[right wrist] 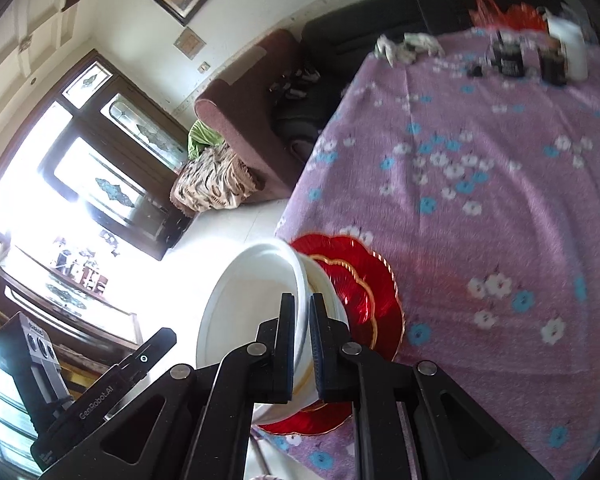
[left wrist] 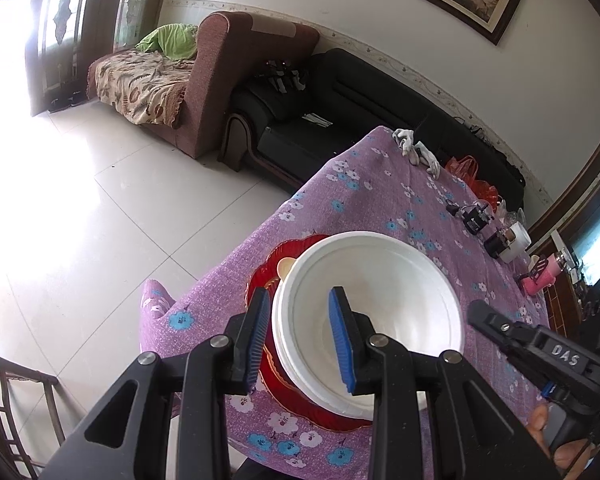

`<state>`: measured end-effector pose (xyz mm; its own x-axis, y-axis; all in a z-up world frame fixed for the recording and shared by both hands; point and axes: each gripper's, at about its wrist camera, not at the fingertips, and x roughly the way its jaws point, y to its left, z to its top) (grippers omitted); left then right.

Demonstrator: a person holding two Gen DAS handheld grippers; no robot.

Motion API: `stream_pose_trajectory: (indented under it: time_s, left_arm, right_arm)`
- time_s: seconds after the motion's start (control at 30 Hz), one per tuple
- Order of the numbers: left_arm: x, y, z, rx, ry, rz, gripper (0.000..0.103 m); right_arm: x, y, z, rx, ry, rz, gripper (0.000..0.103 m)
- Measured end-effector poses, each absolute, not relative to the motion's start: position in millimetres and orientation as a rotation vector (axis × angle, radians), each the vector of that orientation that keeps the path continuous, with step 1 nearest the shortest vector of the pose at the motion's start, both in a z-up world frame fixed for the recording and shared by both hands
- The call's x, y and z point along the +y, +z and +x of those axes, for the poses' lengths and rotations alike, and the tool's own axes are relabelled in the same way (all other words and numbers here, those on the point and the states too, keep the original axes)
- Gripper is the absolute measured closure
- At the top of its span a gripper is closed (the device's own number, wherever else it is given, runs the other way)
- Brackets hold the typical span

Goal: Organize plates and bowls

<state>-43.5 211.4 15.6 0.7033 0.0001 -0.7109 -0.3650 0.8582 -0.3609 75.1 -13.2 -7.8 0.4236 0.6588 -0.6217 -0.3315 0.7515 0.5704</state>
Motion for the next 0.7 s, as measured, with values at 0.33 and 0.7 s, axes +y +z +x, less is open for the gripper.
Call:
stream_pose_trajectory:
  time_s: [0.33, 0.7]
  left_arm:
    - [204.0, 56.8, -68.5, 0.626, 0.184, -0.476, 0.064]
    - [144.7, 118.2, -92.9, 0.384, 0.147, -0.337, 0.039]
  right_arm:
    - [-32.6, 184.5, 51.0, 0.415, 0.589, 0.255, 0.091]
    - [-73.5, 285.9, -14.3, 0.031, 0.565, 0.212, 0.047]
